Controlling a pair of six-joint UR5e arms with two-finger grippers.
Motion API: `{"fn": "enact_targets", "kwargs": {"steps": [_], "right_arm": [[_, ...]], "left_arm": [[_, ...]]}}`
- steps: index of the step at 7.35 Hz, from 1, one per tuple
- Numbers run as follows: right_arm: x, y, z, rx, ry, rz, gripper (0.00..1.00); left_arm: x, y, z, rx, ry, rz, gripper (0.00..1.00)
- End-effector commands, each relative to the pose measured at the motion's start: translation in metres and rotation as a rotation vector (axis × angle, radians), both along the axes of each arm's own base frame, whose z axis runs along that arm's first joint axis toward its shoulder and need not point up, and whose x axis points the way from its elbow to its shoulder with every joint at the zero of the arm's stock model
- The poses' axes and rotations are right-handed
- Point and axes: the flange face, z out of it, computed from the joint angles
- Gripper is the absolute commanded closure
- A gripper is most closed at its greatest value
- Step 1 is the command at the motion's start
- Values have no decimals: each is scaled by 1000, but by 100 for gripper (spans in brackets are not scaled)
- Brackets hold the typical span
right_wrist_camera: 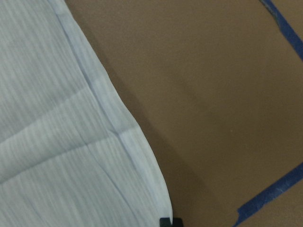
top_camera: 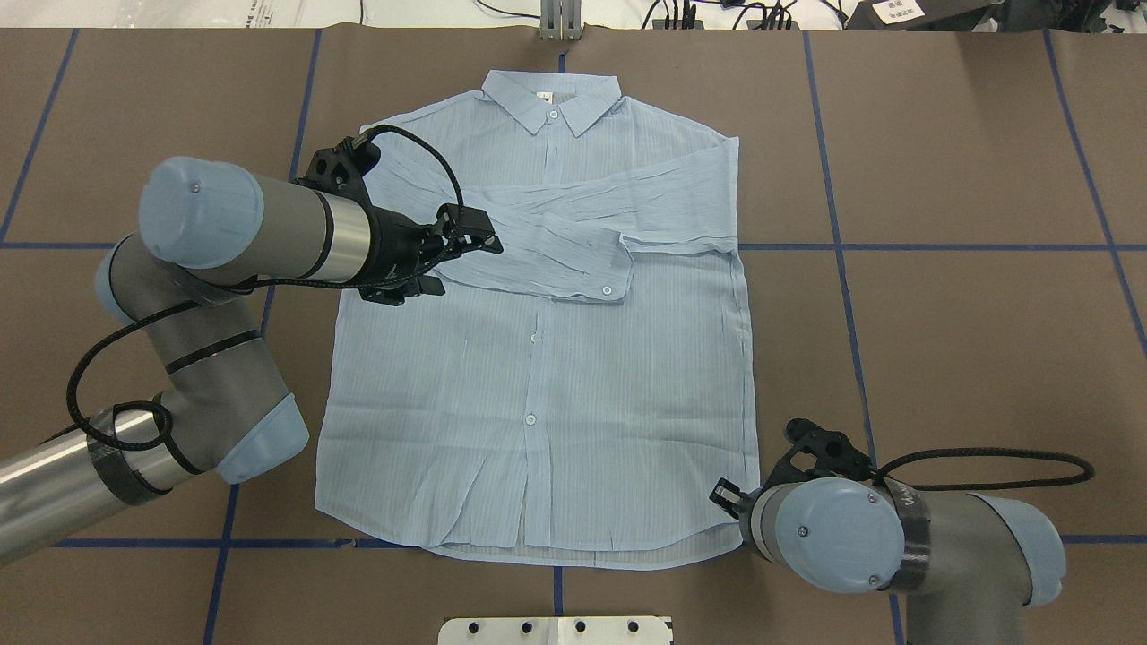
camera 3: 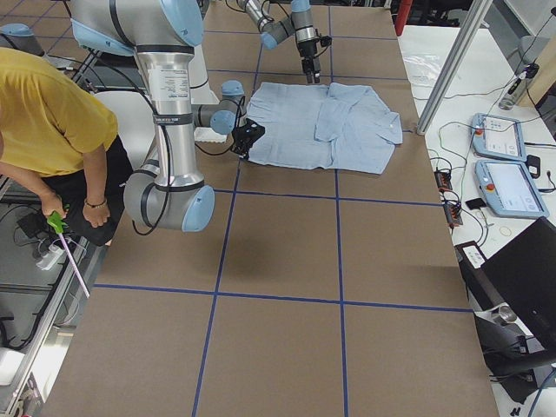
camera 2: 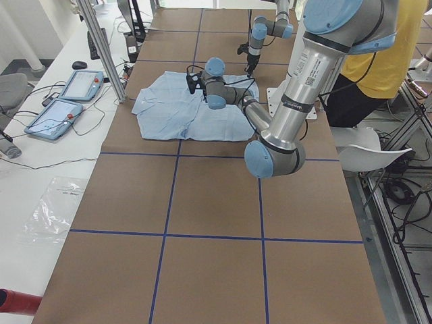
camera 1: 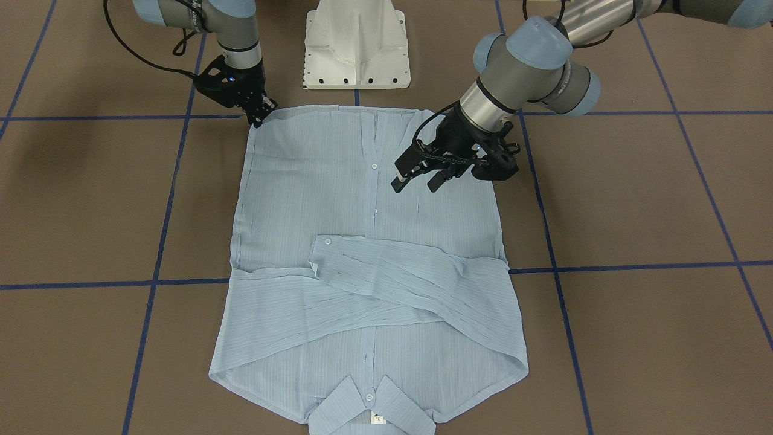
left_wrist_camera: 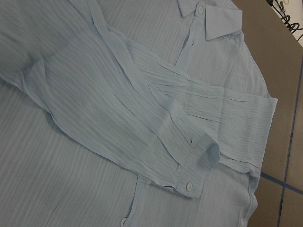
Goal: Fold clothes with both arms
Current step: 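Move the left gripper to the hem corner nearest the robot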
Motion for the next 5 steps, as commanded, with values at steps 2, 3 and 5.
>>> {"fn": "enact_targets", "kwargs": {"steps": [2,3,5], "right_arm": [[6,1,-11,0,-24,-3,100],[6,1,-11,0,-24,-5,100],[5,2,-10,-2,-22,-8,100]], "left_arm": [[42,72,50,-12,-153,-55,2],[43,101,55,-23,-234,-39,3],[-5,152,101,-29,-303,0,6]]}}
